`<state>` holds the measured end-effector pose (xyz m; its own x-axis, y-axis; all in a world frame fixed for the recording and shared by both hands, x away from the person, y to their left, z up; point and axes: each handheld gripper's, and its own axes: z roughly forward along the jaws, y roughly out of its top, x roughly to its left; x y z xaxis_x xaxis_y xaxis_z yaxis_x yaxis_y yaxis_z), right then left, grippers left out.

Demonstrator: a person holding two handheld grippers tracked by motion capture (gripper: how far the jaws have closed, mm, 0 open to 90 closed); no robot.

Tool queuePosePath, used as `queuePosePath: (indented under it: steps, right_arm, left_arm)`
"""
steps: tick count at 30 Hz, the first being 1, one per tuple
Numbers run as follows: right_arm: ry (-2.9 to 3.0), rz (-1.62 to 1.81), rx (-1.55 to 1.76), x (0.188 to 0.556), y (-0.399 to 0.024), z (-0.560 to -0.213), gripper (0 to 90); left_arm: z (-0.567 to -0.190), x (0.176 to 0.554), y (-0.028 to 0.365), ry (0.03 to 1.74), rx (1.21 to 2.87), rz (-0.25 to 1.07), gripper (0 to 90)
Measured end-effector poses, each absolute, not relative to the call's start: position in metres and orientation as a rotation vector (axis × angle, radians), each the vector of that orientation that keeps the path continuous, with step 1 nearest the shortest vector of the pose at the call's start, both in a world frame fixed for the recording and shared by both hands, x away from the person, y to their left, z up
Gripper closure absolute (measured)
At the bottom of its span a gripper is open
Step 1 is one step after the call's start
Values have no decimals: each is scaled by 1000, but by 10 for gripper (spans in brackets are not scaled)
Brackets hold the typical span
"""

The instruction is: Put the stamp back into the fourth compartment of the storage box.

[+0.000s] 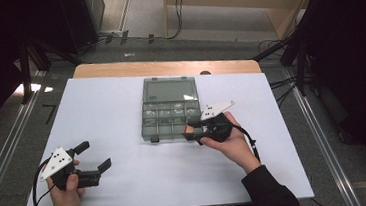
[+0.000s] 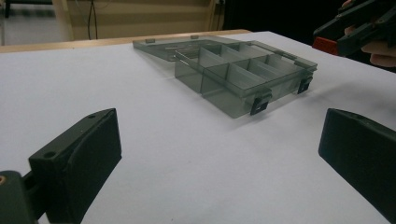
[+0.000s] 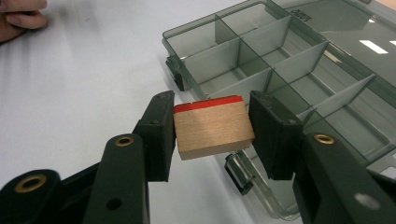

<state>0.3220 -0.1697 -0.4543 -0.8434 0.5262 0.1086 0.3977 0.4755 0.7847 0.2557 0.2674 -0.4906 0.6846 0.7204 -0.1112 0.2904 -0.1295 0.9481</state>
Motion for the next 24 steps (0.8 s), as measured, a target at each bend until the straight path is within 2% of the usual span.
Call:
queuePosePath:
  steps: [24]
  right_arm:
    - [2535, 1276, 866, 339, -175, -449, 511]
  left_arm:
    - [-490, 256, 268, 820, 1708, 449, 0]
